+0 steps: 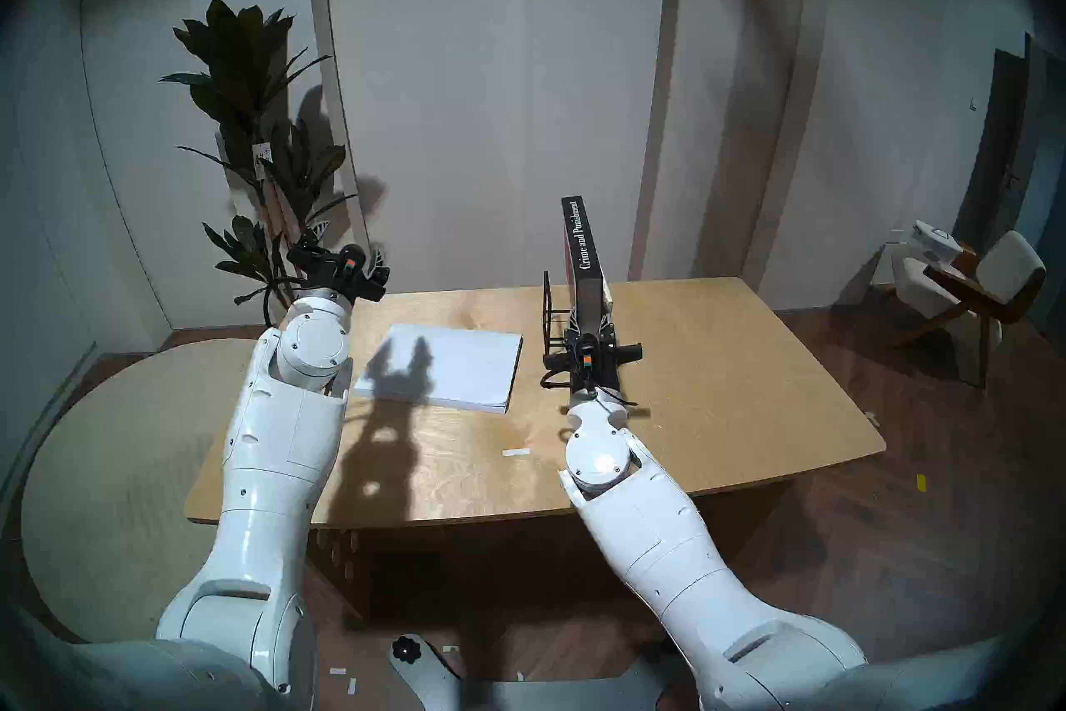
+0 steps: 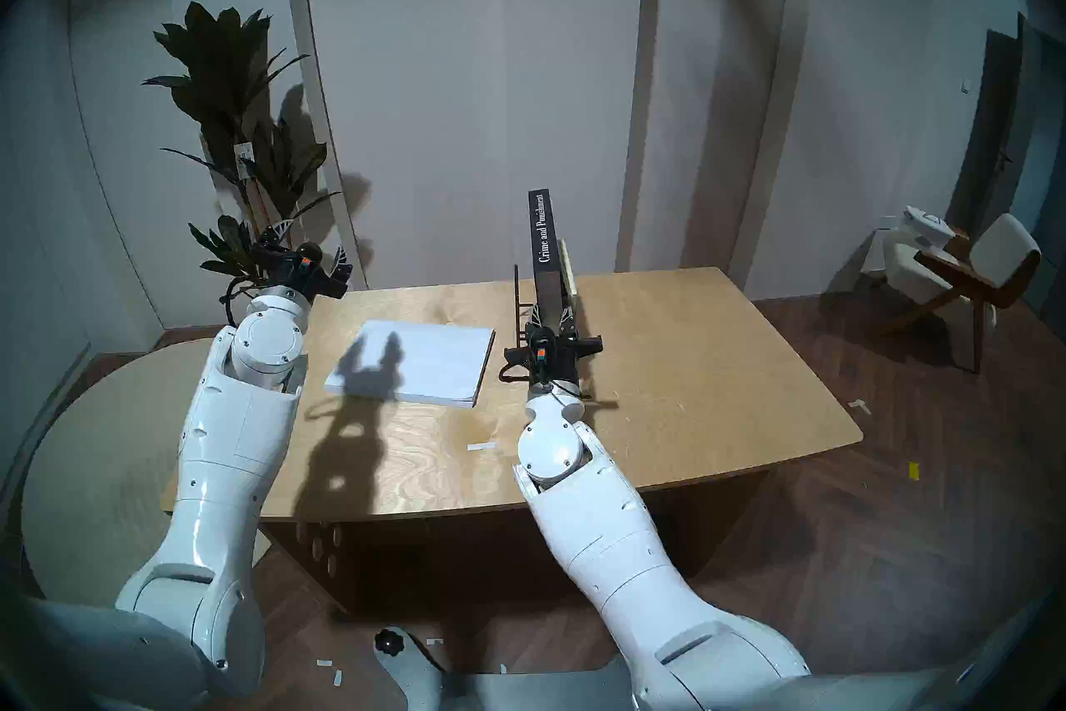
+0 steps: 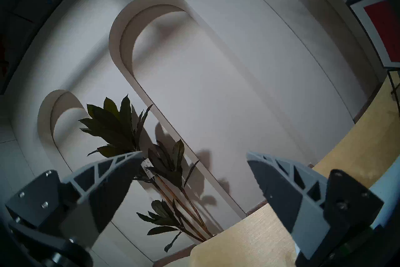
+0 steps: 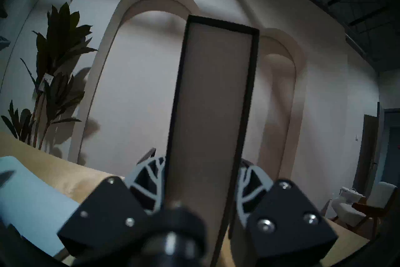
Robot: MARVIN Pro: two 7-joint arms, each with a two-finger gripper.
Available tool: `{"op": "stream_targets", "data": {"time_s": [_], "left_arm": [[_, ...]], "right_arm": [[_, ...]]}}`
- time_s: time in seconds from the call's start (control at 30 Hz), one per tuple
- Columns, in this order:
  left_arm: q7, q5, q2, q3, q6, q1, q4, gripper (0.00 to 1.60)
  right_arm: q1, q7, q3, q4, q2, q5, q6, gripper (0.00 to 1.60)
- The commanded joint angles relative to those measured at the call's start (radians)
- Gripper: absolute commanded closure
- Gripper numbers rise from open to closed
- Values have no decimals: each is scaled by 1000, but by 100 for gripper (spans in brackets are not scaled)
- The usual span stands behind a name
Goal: Stack the books into one stack
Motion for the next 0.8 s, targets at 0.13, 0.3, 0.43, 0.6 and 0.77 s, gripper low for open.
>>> {"op": "stream_targets", "data": {"time_s": [0.13, 0.3, 0.43, 0.6, 0.77], "left_arm": [[1, -1, -1, 3, -5, -22, -23, 0], [1, -1, -1, 3, -5, -22, -23, 0], [1, -1, -1, 3, -5, -22, -23, 0], [1, -1, -1, 3, -4, -22, -23, 0], [0, -1, -1, 3, -4, -22, -24, 0]], "right_arm": [[-44, -56, -45, -163, 14, -75, -40, 160], [-64, -37, -82, -228, 42, -113, -34, 160], [-78, 4, -121, -273, 83, -165, 15, 160], [-97, 31, -150, -326, 114, -229, 84, 160], [-105, 115, -177, -349, 149, -278, 194, 160]]}}
